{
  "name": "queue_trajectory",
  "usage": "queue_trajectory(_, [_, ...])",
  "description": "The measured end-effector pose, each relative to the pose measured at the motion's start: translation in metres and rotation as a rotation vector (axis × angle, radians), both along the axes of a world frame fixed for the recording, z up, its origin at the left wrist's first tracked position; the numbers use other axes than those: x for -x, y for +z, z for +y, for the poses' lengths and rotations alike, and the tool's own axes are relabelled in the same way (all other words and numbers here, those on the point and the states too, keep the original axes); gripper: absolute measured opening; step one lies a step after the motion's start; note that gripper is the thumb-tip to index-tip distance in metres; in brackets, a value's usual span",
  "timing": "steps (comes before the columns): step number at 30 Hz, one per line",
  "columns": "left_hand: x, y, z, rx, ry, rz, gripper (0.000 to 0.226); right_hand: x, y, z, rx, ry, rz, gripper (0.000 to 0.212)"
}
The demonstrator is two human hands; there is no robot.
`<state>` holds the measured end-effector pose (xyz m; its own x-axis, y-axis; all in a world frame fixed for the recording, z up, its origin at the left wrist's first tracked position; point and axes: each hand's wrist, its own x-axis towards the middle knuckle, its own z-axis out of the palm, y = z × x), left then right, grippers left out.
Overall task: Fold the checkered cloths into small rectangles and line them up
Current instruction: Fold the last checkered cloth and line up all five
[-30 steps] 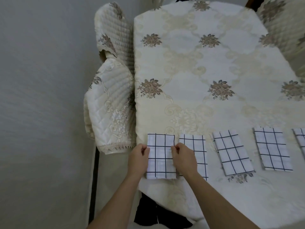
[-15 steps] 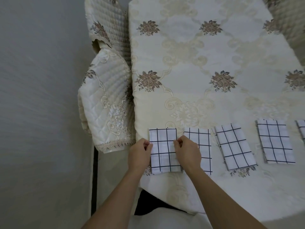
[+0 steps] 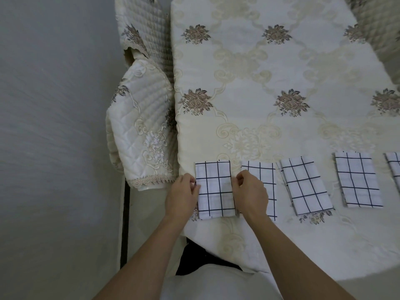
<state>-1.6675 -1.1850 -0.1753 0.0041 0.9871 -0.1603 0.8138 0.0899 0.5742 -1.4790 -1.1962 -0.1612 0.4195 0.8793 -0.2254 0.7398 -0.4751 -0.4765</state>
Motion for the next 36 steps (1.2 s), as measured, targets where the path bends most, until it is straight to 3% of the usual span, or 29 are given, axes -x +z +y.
queue_trajectory(4, [0.000, -0.002, -0.023, -0.292, -0.364, 0.173, 0.025, -0.003, -0.005, -0.021, -0.227, 0.387, -0.178, 0.021])
queue_trajectory(6, [0.002, -0.006, -0.031, -0.318, -0.486, 0.212, 0.035, -0.002, -0.013, -0.037, -0.306, 0.601, -0.229, 0.025])
queue_trajectory(9, [0.006, -0.015, -0.040, -0.305, -0.563, 0.264, 0.050, -0.004, -0.028, -0.058, -0.288, 0.742, -0.276, 0.031])
queue_trajectory(19, [0.008, -0.028, -0.053, -0.244, -0.569, 0.308, 0.062, 0.002, -0.046, -0.081, -0.115, 0.751, -0.337, 0.050])
queue_trajectory(25, [0.003, -0.017, -0.051, -0.268, -0.553, 0.304, 0.052, -0.012, -0.022, -0.088, -0.120, 0.729, -0.346, 0.053])
queue_trajectory(32, [-0.056, 0.000, -0.056, -0.310, -0.743, 0.285, 0.050, -0.084, -0.004, -0.098, -0.146, 0.717, -0.455, 0.061])
queue_trajectory(36, [-0.092, -0.001, -0.065, -0.284, -0.824, 0.422, 0.057, -0.123, -0.017, -0.103, -0.166, 0.869, -0.507, 0.051])
